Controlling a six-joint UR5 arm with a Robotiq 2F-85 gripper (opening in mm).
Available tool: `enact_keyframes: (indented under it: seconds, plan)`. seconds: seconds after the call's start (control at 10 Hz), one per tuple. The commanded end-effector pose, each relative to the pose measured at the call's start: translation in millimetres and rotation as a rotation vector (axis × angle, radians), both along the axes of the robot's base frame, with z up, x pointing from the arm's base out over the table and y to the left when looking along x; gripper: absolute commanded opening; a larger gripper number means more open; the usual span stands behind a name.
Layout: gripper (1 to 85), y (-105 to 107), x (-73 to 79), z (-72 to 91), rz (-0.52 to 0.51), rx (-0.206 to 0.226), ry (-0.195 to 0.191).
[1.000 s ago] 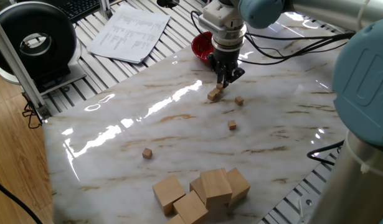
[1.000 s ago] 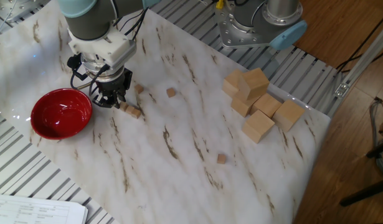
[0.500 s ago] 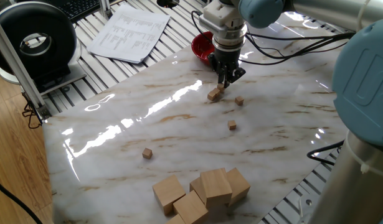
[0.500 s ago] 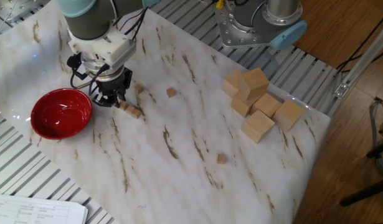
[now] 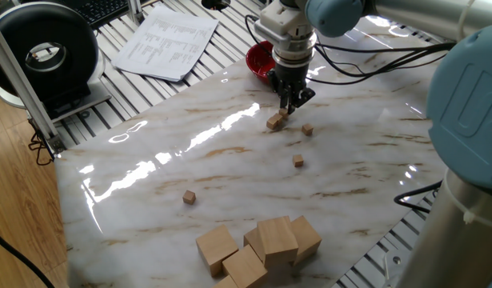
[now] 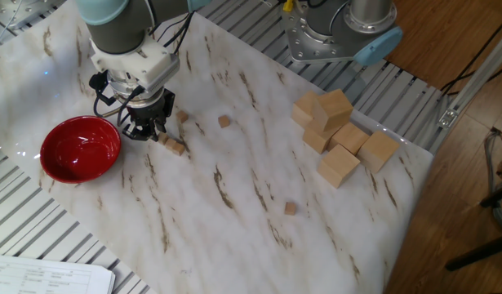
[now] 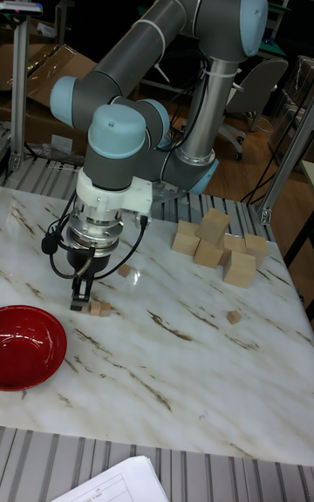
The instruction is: Stack the blocks into a pyramid shape
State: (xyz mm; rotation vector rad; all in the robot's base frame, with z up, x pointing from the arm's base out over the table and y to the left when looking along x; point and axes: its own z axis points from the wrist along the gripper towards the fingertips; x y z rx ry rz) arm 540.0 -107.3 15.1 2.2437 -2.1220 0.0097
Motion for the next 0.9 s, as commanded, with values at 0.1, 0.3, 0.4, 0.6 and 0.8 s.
enact_keyframes:
  seconds: [0.1, 0.3, 0.4, 0.6, 0.8]
  plan:
    - [23.7, 1.2, 1.7, -0.3, -0.014, -0.001, -0.004]
    - [23.7, 3.4, 1.5, -0.4, -0.017, 0.000, -0.004]
    - [23.7, 4.0, 1.2, -0.5, -0.020, 0.000, -0.004]
    - [23.7, 6.5, 0.5, -0.8, -0.026, 0.003, -0.003]
    - [23.7, 7.1, 0.9, 0.4, -0.028, 0.000, -0.003]
